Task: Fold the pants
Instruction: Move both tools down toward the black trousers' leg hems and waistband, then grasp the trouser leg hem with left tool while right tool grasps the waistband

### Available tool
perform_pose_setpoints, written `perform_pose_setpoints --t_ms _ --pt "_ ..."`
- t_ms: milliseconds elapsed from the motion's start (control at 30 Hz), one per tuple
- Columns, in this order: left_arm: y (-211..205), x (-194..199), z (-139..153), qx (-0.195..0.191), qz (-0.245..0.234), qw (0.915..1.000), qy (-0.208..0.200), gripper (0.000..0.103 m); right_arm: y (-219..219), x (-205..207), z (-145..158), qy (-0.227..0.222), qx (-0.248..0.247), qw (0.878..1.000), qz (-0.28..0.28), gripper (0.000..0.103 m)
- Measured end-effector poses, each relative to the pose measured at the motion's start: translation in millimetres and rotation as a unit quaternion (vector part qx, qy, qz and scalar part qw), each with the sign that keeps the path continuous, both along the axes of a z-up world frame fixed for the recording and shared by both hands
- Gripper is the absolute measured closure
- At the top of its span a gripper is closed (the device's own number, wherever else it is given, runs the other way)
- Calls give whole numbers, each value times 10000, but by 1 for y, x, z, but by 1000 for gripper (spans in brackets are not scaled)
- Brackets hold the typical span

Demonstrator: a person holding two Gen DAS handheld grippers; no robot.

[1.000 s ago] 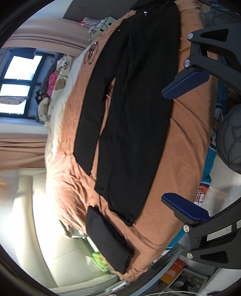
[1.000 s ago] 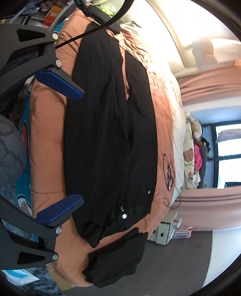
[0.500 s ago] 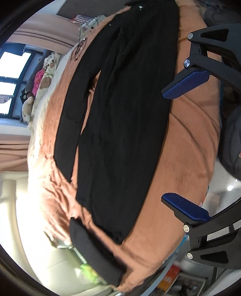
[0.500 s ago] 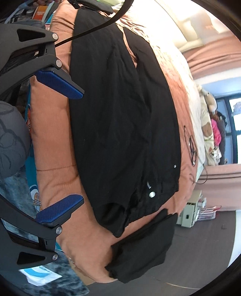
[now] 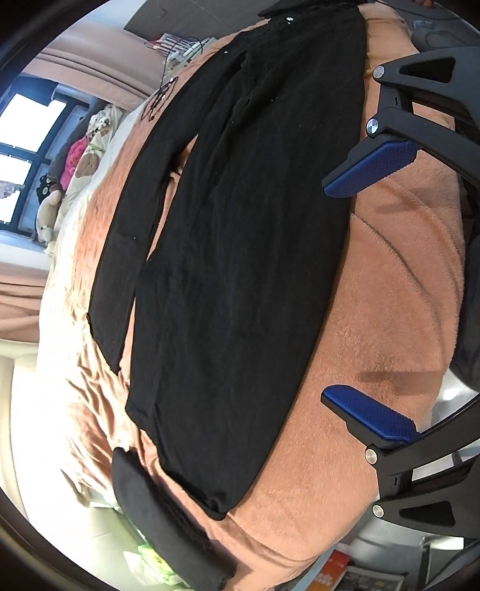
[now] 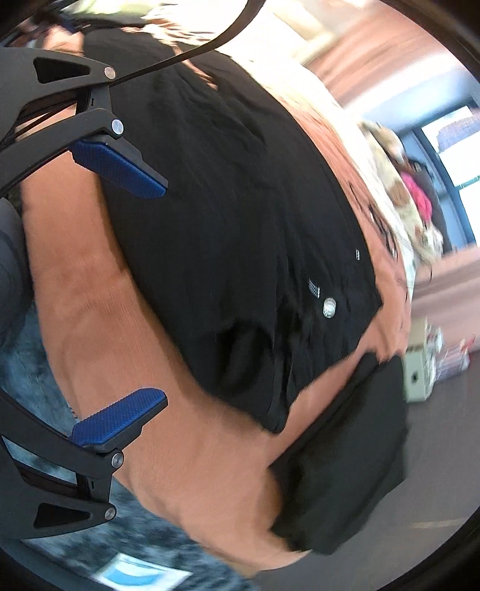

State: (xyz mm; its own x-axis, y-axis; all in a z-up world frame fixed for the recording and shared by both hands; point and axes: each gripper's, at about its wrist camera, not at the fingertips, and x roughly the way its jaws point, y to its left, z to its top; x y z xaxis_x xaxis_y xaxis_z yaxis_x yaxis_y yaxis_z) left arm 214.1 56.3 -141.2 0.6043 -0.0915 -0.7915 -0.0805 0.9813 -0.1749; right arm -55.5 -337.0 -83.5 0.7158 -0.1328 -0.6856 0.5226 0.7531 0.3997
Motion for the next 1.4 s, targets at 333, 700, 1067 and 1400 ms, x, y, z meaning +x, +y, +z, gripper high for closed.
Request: perform_pose_setpoints --t_ms 333,700,1067,1400 --pt "19 2 -24 -586 200 9975 347 4 -57 8 -39 -469 1139 9924 -71 28" --pt "54 4 -9 -863 512 9949 -29 20 -71 16 -45 -970 1399 9847 373 32" --pt "143 7 -18 -1651 1557 9739 -28 33 -80 5 -56 -1000 1627 9814 217 49" --pt "185 27 -31 -2292 2026 9519 -165 52 -73 21 -54 -941 1605 9825 137 49"
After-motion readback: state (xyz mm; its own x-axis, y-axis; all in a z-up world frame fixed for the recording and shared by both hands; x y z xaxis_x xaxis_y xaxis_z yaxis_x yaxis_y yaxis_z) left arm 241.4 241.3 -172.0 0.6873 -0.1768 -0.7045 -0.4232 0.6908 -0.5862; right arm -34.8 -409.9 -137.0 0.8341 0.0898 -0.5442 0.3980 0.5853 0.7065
